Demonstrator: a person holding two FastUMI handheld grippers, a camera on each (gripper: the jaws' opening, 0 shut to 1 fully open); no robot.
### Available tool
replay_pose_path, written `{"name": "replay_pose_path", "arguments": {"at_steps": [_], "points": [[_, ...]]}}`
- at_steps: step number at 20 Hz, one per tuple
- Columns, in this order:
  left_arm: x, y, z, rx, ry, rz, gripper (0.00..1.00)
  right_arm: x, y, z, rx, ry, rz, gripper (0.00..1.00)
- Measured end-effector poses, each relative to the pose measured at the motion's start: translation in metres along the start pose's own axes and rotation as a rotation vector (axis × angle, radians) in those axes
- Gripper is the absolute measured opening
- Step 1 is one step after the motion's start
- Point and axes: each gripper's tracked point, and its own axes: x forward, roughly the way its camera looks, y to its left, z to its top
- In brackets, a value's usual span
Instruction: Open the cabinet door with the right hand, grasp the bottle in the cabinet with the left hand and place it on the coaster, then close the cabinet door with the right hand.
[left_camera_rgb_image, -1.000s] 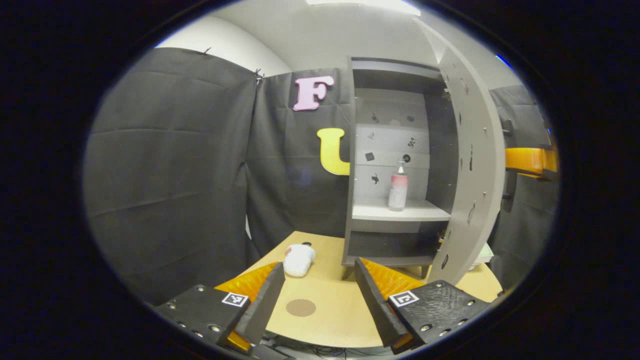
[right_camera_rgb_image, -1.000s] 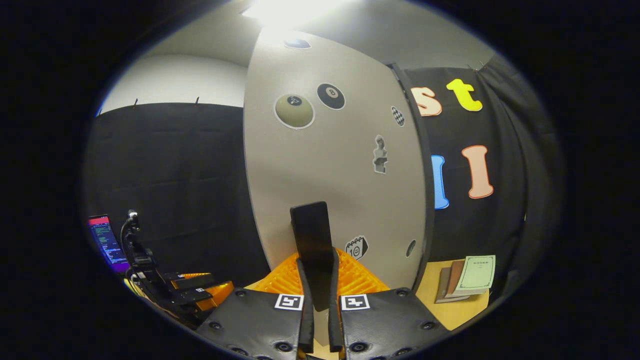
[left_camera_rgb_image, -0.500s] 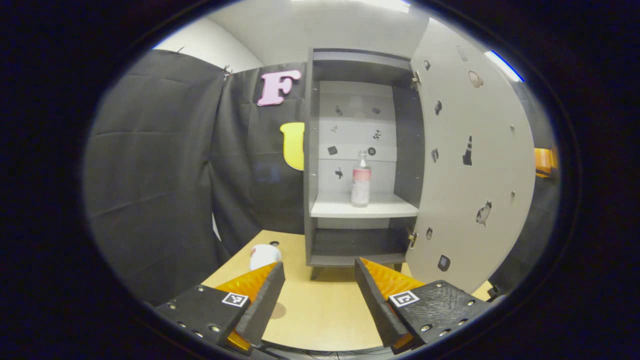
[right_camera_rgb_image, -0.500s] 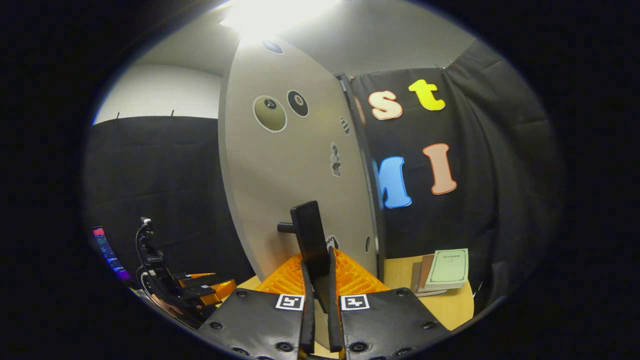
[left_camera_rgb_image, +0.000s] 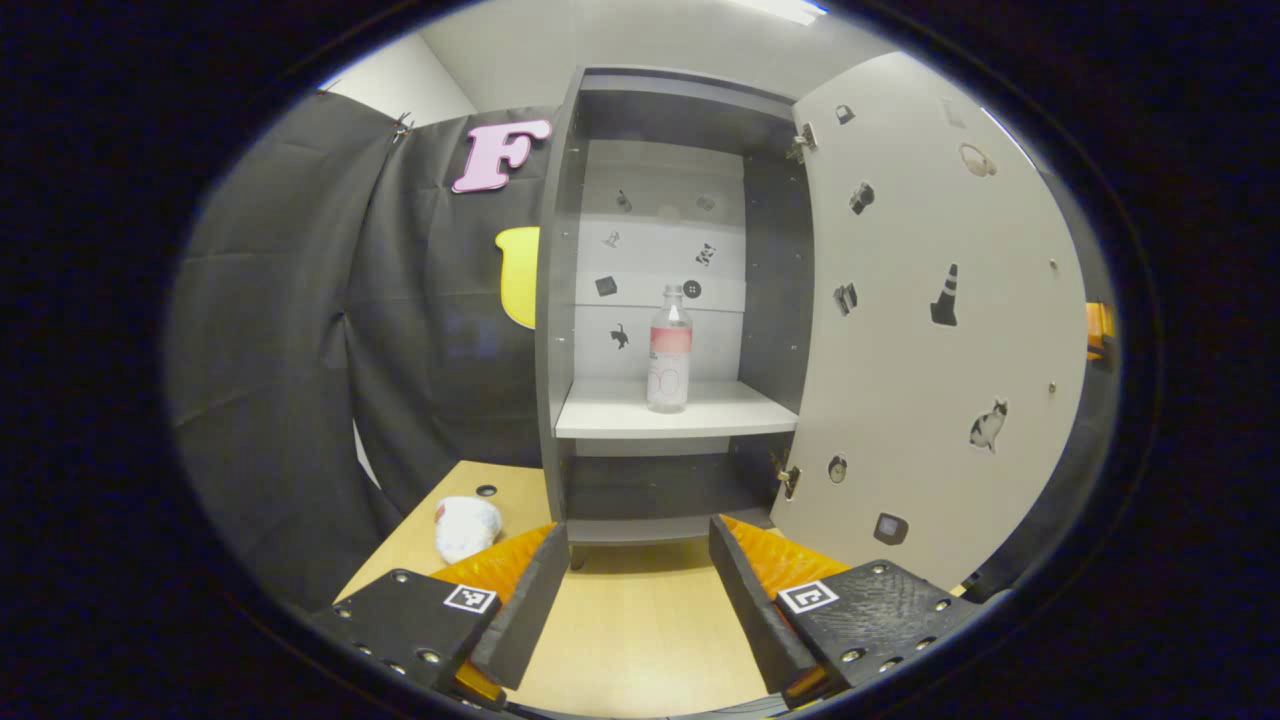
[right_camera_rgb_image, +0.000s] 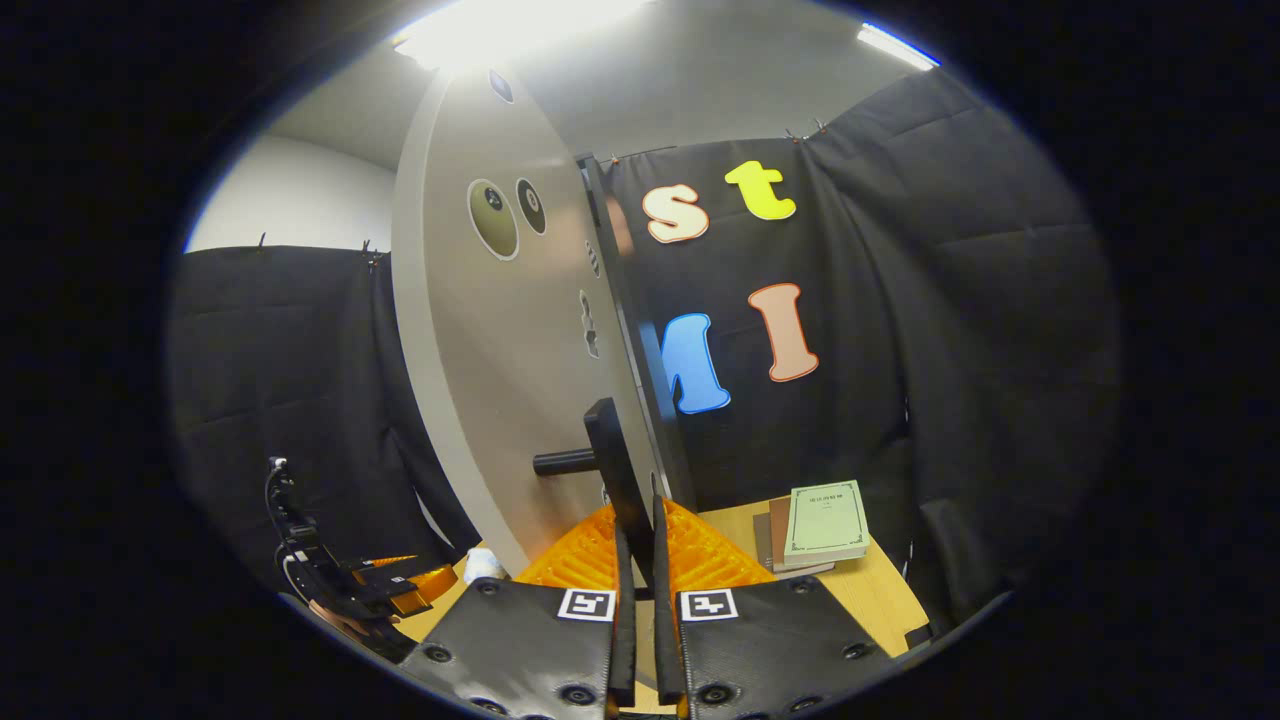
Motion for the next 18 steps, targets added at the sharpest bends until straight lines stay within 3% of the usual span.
{"name": "replay_pose_path", "arguments": {"at_steps": [1, 2, 6, 10, 16, 18], "points": [[0.001, -0.001, 0.001, -0.006, -0.001, -0.016, 0.87, -0.004, 0.002, -0.003, -0.006, 0.002, -0.021, 0.15], [0.002, -0.002, 0.001, -0.011, -0.002, -0.033, 0.86, -0.007, 0.003, -0.004, -0.017, 0.002, -0.041, 0.08], [0.006, -0.002, 0.003, 0.004, 0.005, -0.087, 0.86, -0.022, -0.003, -0.014, -0.06, 0.005, -0.141, 0.08], [0.014, -0.001, 0.003, 0.043, 0.004, -0.151, 0.85, -0.045, -0.008, -0.035, 0.044, 0.038, -0.216, 0.05], [0.022, -0.012, 0.01, 0.067, -0.023, -0.262, 0.85, -0.08, -0.042, -0.026, 0.028, -0.027, -0.436, 0.05], [0.027, -0.015, 0.015, 0.064, -0.044, -0.29, 0.85, -0.088, -0.051, -0.02, -0.001, -0.044, -0.491, 0.0]]}}
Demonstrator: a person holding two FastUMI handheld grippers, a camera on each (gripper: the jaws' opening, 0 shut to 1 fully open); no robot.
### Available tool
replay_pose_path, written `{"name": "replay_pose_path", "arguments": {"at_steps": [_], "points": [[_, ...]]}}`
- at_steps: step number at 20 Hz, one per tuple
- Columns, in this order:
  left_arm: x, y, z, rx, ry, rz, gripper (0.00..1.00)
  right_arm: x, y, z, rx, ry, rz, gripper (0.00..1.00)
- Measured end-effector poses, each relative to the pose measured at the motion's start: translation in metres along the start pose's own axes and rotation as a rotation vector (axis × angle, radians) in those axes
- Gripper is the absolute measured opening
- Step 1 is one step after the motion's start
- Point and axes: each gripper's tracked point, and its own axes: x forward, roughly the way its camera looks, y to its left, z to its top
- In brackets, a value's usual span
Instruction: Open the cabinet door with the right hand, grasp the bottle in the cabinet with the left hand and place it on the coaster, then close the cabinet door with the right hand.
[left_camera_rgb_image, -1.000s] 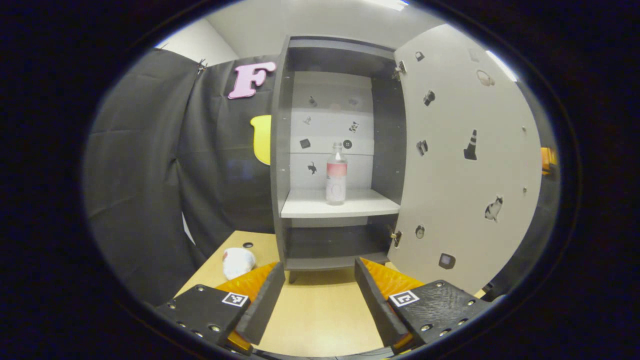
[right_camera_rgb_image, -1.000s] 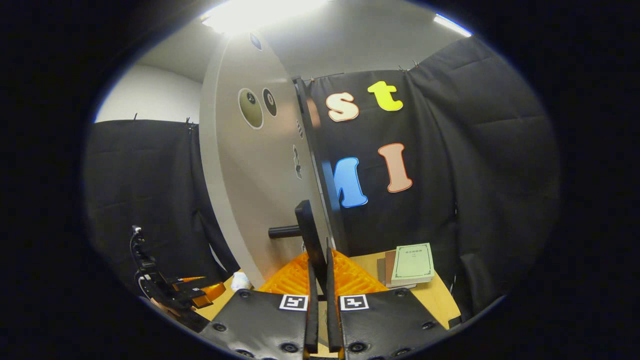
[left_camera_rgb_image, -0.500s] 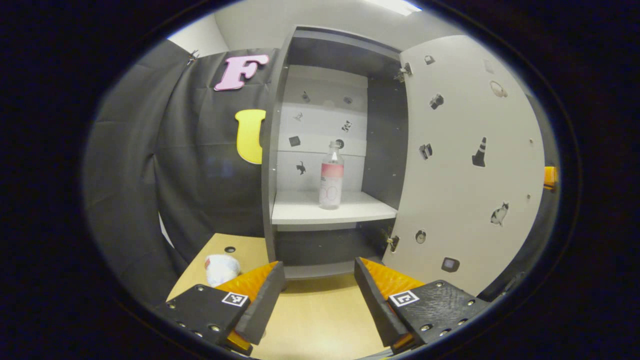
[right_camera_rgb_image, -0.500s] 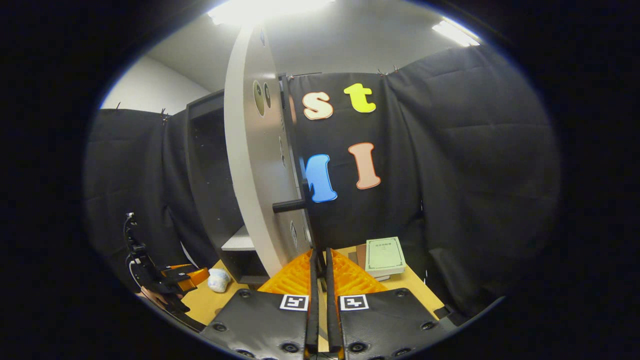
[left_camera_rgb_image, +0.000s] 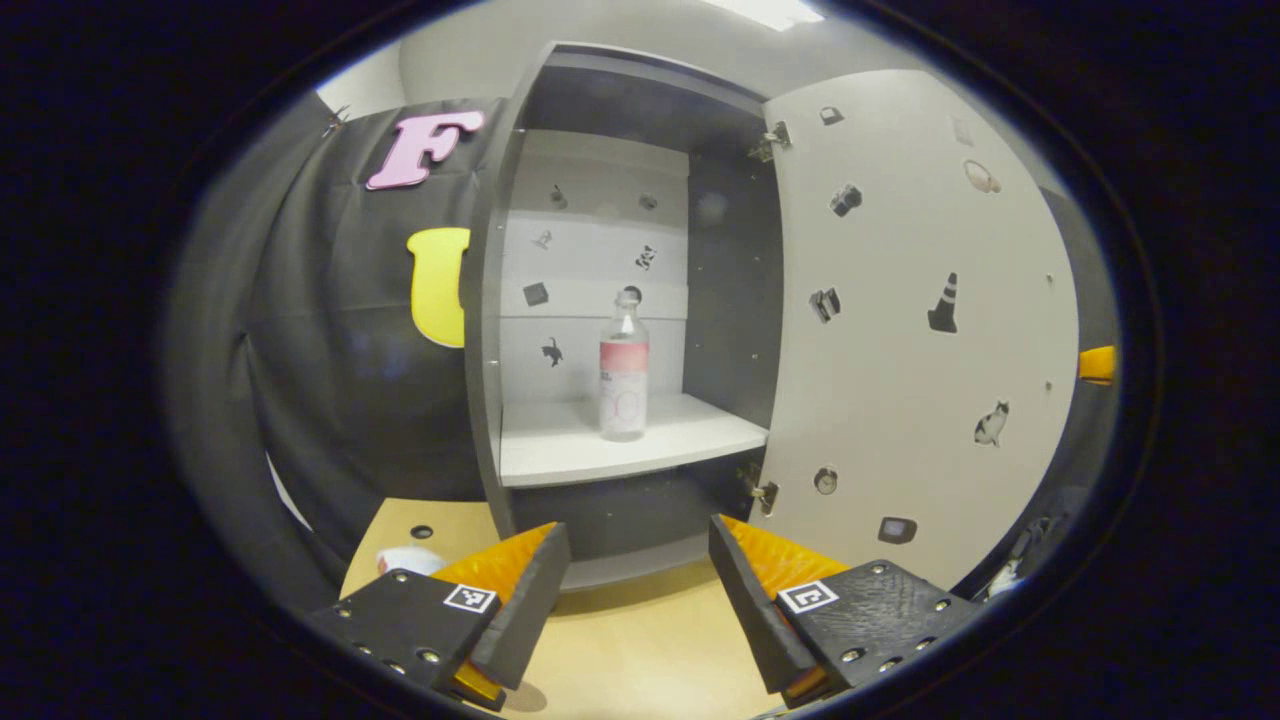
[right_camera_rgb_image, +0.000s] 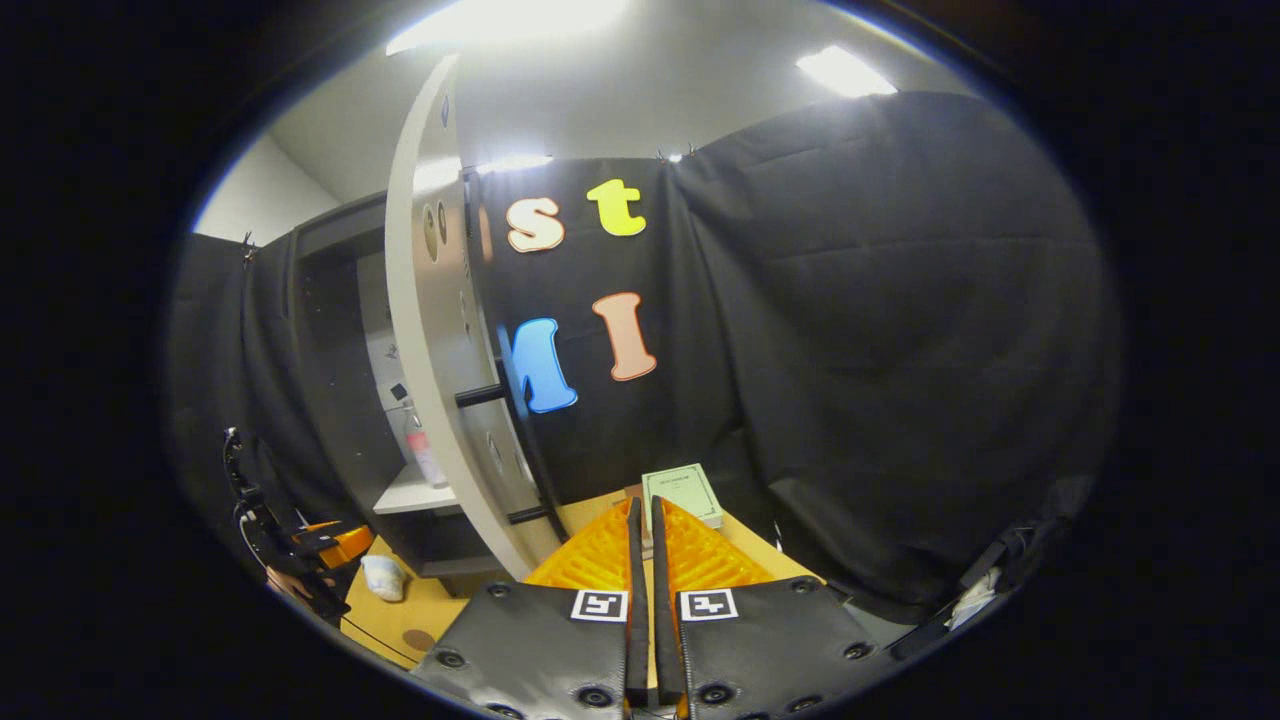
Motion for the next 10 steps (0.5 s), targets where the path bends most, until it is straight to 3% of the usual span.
{"name": "replay_pose_path", "arguments": {"at_steps": [3, 4, 6, 7, 8, 10], "points": [[0.005, -0.008, 0.002, -0.021, 0.001, -0.053, 0.86, 0.01, -0.014, 0.016, -0.061, -0.059, -0.054, 0.05], [0.006, -0.006, 0.004, -0.03, -0.001, -0.049, 0.85, 0.019, -0.014, 0.02, -0.07, -0.058, -0.057, 0.16], [0.014, -0.008, 0.011, -0.057, -0.022, -0.044, 0.88, 0.038, -0.015, 0.017, -0.075, -0.034, -0.052, 0.11], [0.019, -0.007, 0.015, -0.068, -0.029, -0.036, 0.86, 0.046, -0.016, 0.017, -0.078, -0.027, -0.046, 0.19], [0.022, -0.004, 0.019, -0.074, -0.037, -0.025, 0.85, 0.06, -0.017, 0.017, -0.089, -0.02, -0.03, 0.36], [0.031, 0.0, 0.026, -0.073, -0.058, -0.001, 0.86, 0.096, -0.029, 0.016, -0.124, 0.01, -0.024, 0.37]]}}
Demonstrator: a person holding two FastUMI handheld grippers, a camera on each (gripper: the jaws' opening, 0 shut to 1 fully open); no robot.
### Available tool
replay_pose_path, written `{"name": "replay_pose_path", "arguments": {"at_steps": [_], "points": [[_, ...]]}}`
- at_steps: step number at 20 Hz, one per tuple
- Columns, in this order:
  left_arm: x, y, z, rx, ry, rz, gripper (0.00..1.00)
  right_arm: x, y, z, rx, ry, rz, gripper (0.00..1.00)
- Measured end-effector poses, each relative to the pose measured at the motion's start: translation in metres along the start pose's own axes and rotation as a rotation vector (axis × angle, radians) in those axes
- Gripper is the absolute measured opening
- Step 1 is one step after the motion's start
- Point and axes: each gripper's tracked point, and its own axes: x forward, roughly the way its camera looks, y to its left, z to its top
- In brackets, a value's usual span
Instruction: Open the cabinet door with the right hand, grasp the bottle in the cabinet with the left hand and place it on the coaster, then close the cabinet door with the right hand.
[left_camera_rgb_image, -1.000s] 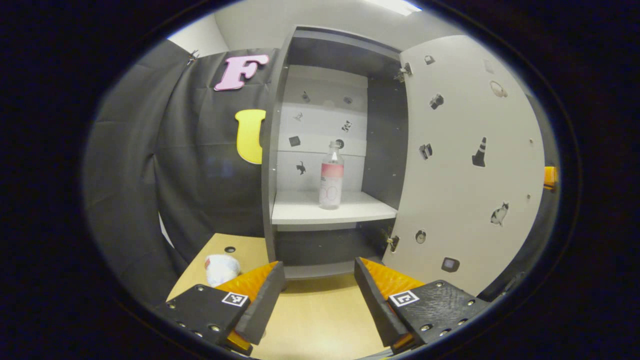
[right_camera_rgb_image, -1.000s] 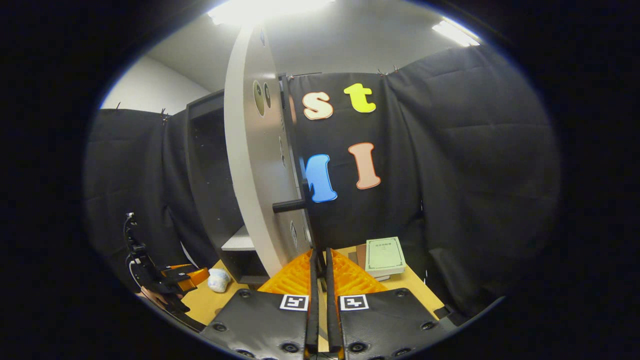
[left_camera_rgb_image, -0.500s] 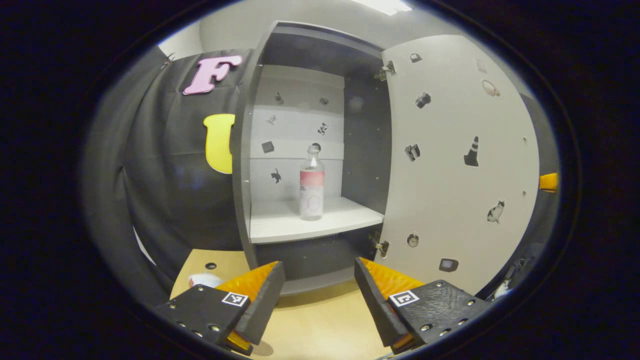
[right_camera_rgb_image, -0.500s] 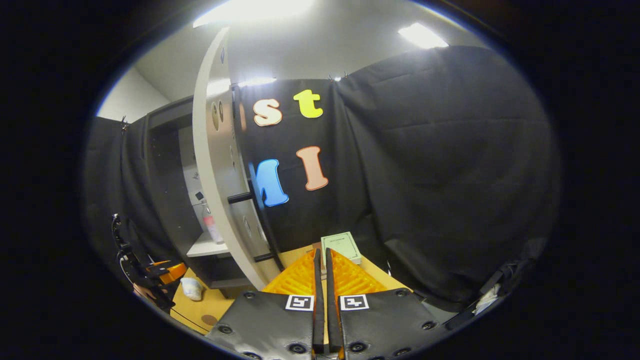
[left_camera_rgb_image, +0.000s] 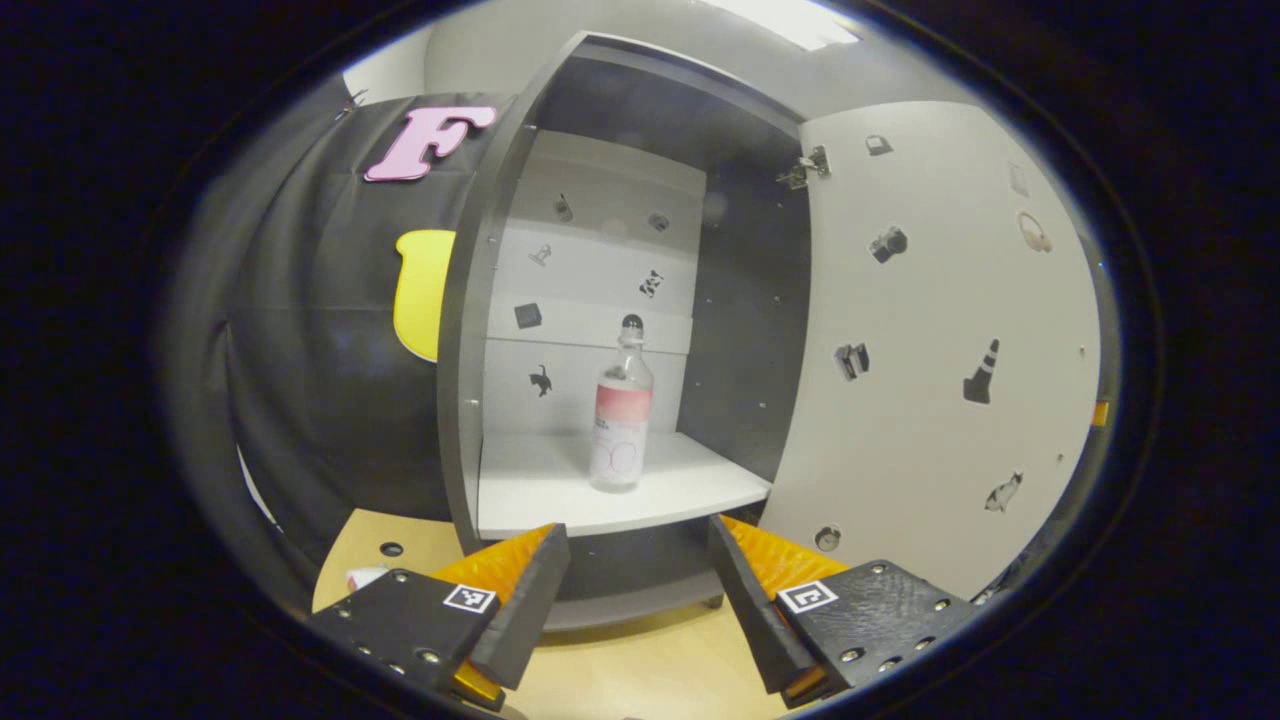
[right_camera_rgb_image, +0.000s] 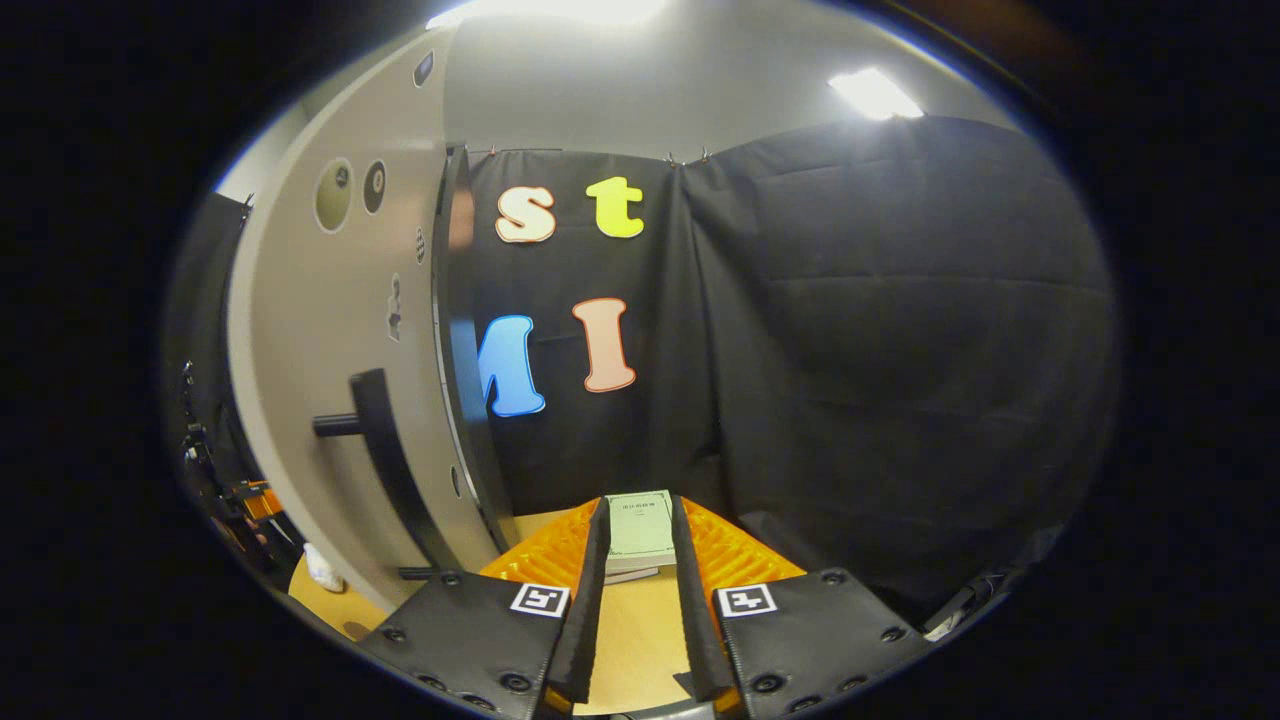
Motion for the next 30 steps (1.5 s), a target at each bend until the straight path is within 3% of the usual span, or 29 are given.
{"name": "replay_pose_path", "arguments": {"at_steps": [1, 2, 3, 4, 7, 13, 18, 30], "points": [[0.005, 0.003, 0.003, 0.007, -0.006, 0.01, 0.86, 0.017, -0.007, 0.001, -0.009, 0.015, 0.012, 0.45], [0.01, 0.006, 0.006, 0.018, -0.016, 0.024, 0.87, 0.033, -0.008, 0.003, -0.006, 0.023, 0.028, 0.62], [0.017, 0.009, 0.01, 0.029, -0.029, 0.035, 0.87, 0.05, -0.009, 0.01, 0.007, 0.016, 0.043, 0.67], [0.023, 0.011, 0.013, 0.031, -0.033, 0.049, 0.84, 0.066, -0.008, 0.016, 0.023, 0.006, 0.056, 0.82], [0.037, 0.012, 0.015, 0.013, -0.029, 0.079, 0.85, 0.112, -0.007, 0.02, 0.037, -0.022, 0.068, 1.0], [0.063, 0.017, 0.014, 0.037, -0.025, 0.112, 0.87, 0.159, -0.017, 0.001, 0.018, 0.043, 0.092, 0.98], [0.079, 0.028, 0.01, 0.116, -0.005, 0.152, 0.84, 0.175, -0.03, -0.007, 0.02, 0.078, 0.092, 0.98], [0.106, 0.033, 0.02, 0.154, -0.042, 0.152, 0.86, 0.195, -0.04, -0.014, 0.019, 0.132, 0.104, 0.98]]}}
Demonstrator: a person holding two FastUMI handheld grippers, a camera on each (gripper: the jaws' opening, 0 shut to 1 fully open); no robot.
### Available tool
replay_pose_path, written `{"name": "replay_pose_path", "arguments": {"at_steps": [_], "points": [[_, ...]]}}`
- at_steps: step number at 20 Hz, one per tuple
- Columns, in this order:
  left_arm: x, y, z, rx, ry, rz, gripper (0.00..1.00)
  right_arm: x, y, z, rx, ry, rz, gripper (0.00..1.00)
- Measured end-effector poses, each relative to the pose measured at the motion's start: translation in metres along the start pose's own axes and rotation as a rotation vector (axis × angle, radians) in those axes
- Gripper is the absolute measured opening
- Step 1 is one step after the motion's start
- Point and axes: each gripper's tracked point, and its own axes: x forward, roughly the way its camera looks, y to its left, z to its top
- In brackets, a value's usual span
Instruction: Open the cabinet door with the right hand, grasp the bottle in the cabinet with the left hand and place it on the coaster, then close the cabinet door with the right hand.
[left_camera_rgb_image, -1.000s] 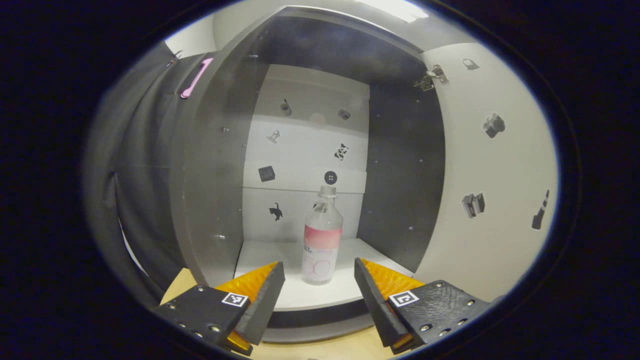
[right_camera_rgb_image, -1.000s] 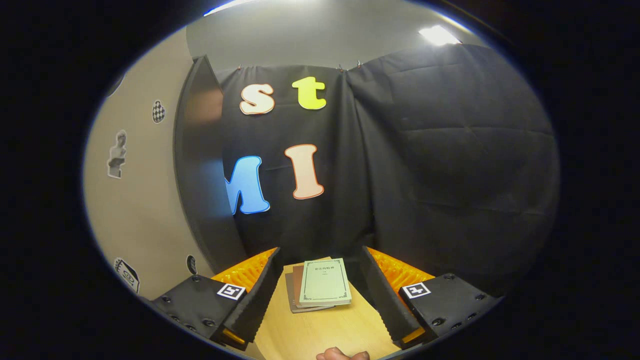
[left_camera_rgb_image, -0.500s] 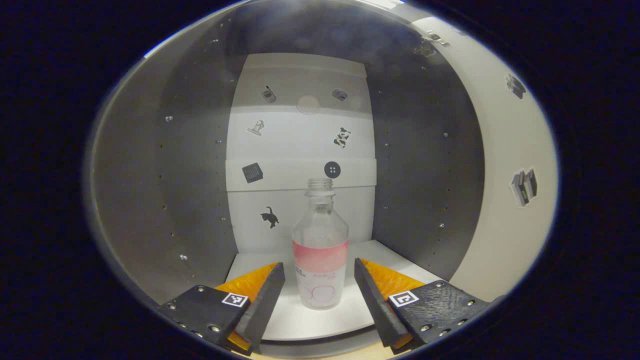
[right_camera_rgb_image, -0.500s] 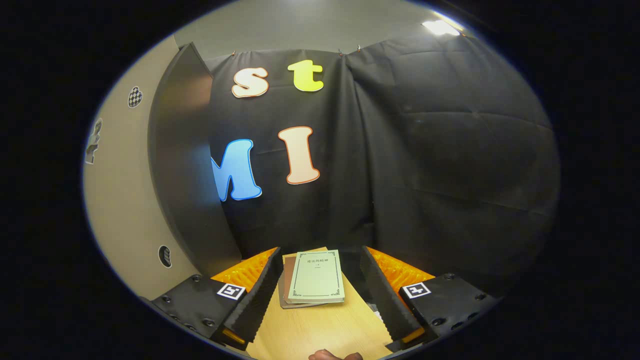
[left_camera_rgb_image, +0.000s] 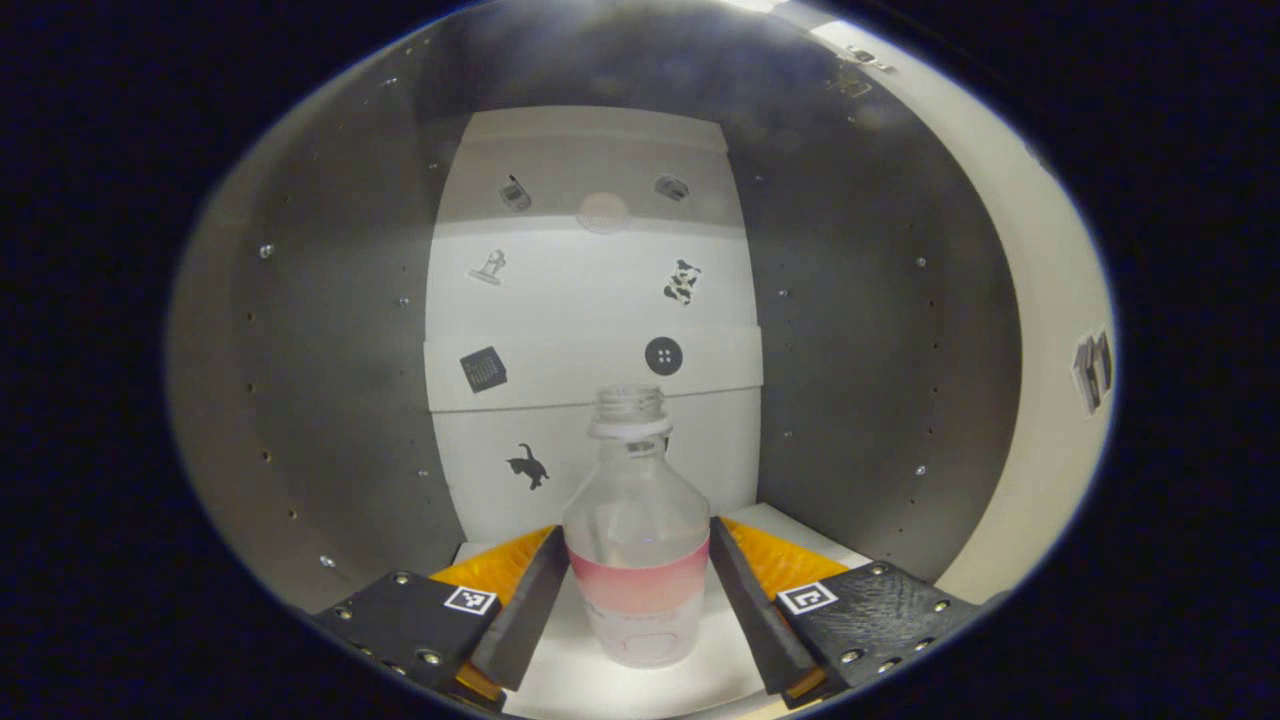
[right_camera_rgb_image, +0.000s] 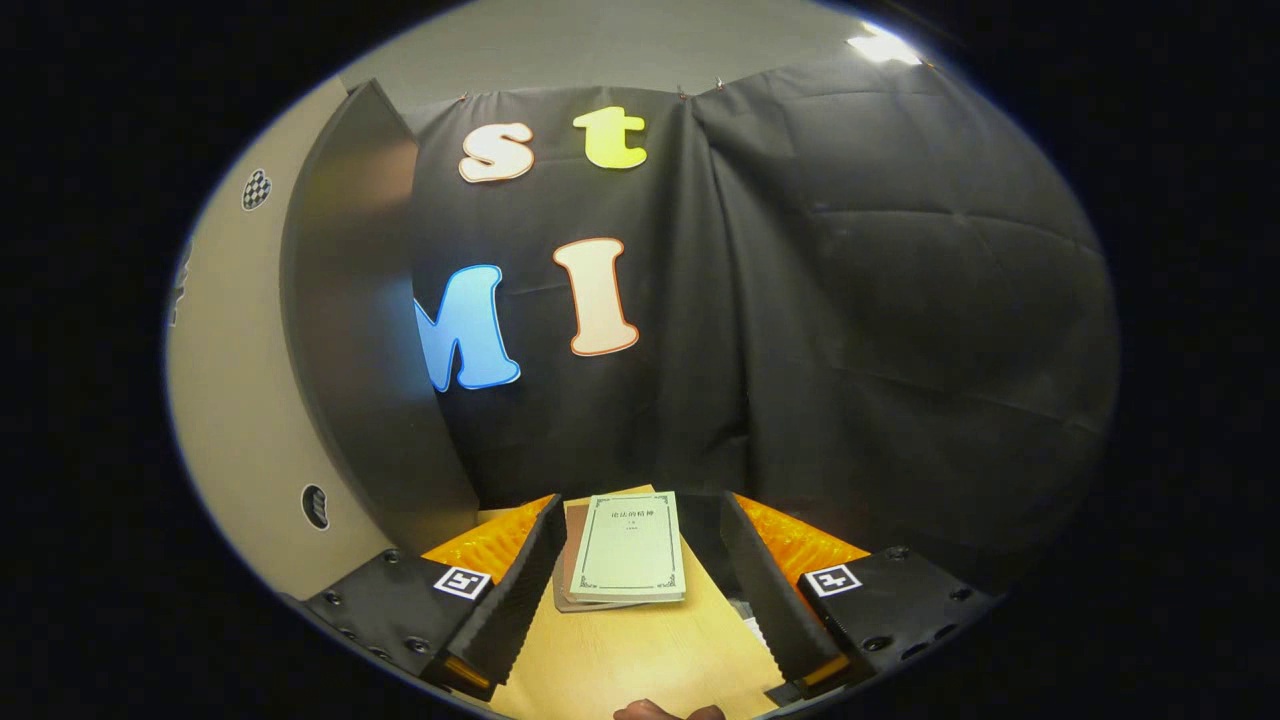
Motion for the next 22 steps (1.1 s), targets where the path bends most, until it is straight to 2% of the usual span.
{"name": "replay_pose_path", "arguments": {"at_steps": [4, 5, 13, 14, 15, 20, 22], "points": [[-0.001, 0.0, -0.001, -0.03, -0.002, 0.013, 0.86, 0.006, 0.003, 0.001, -0.019, 0.001, 0.011, 0.98], [0.0, -0.001, -0.003, -0.036, 0.001, 0.01, 0.73, 0.008, 0.006, 0.0, -0.021, 0.006, 0.021, 0.98], [-0.013, 0.005, 0.0, 0.038, 0.007, 0.012, 0.7, 0.019, 0.016, 0.005, -0.018, -0.008, 0.049, 0.98], [-0.014, 0.004, 0.002, 0.031, 0.0, 0.008, 0.7, 0.02, 0.015, 0.005, -0.017, -0.009, 0.047, 0.93], [-0.016, 0.002, 0.006, 0.019, -0.013, 0.002, 0.7, 0.021, 0.016, 0.007, -0.016, -0.011, 0.049, 0.98], [-0.032, 0.008, 0.022, 0.011, -0.064, -0.003, 0.7, 0.022, 0.025, 0.008, -0.014, -0.018, 0.06, 0.98], [-0.04, 0.005, 0.027, -0.01, -0.08, -0.03, 0.7, 0.02, 0.029, 0.016, -0.018, -0.035, 0.055, 0.98]]}}
